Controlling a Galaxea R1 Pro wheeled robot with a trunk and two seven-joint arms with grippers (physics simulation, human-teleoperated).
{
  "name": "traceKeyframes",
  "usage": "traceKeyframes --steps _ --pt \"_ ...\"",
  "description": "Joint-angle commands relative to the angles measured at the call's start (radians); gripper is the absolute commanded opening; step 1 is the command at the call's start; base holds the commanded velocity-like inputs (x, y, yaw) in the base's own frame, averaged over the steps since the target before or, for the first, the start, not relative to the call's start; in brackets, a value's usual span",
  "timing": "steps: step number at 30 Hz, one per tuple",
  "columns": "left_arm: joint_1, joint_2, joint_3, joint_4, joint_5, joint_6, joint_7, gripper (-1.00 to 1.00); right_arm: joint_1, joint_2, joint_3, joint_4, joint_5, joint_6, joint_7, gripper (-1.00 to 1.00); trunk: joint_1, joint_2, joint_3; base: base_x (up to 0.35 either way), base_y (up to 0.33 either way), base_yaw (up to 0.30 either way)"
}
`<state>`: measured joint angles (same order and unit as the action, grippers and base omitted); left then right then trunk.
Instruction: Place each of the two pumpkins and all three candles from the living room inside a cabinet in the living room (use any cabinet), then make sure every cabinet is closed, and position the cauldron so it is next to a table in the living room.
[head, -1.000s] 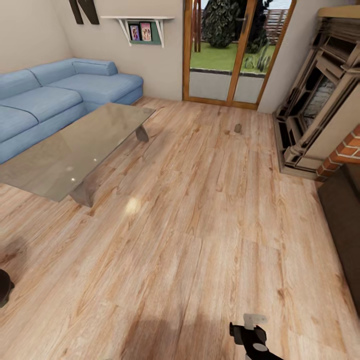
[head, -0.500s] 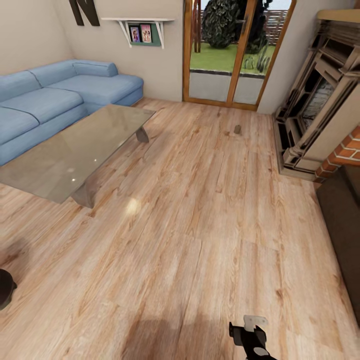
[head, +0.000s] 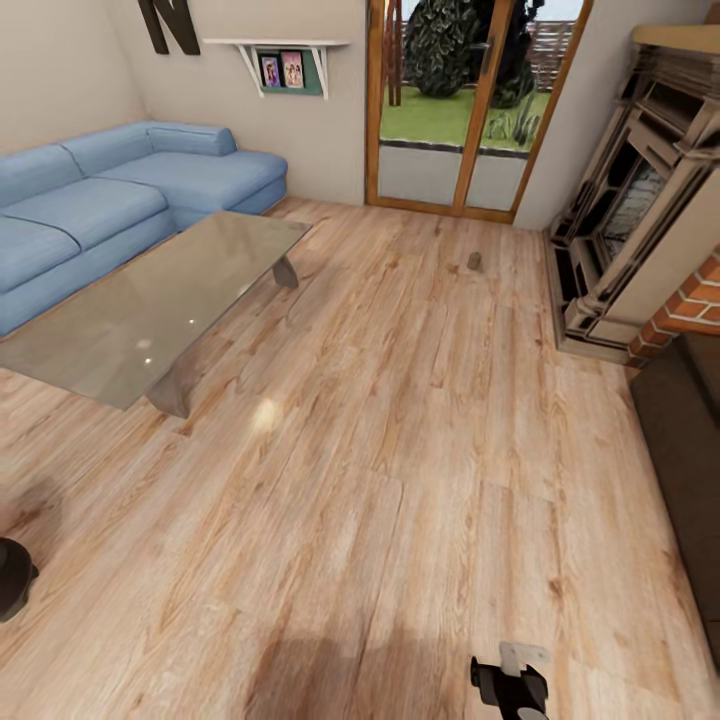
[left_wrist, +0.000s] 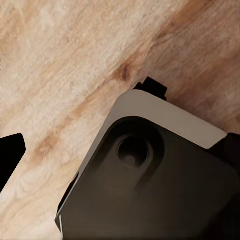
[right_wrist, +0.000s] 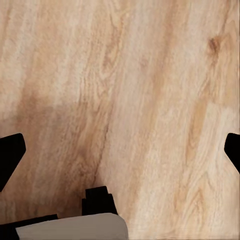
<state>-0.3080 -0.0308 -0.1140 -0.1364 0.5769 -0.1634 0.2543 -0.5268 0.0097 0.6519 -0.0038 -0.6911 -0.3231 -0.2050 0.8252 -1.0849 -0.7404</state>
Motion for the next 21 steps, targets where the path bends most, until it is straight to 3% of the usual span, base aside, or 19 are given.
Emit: traceKeyframes --steps 1,6,21 --pt "0.0 0.0 -0.008 0.0 0.008 -0.003 0.005 1.0 0.0 0.001 0.008 0.004 -0.009 -0.01 -0.005 1.0 -0.004 0.007 0.003 0.0 0.0 0.0" --pt "0.0 0.0 -0.009 0.0 0.008 -0.004 0.005 1.0 0.003 0.002 0.009 0.012 -0.032 -0.034 -0.003 1.0 -0.008 0.014 0.006 0.0 0.0 0.0" --pt "0.0 -0.001 -0.009 -0.001 0.008 -0.004 0.005 1.0 0.013 0.002 0.009 0.013 -0.033 -0.05 -0.002 1.0 -0.008 0.014 0.019 0.0 0.0 0.039"
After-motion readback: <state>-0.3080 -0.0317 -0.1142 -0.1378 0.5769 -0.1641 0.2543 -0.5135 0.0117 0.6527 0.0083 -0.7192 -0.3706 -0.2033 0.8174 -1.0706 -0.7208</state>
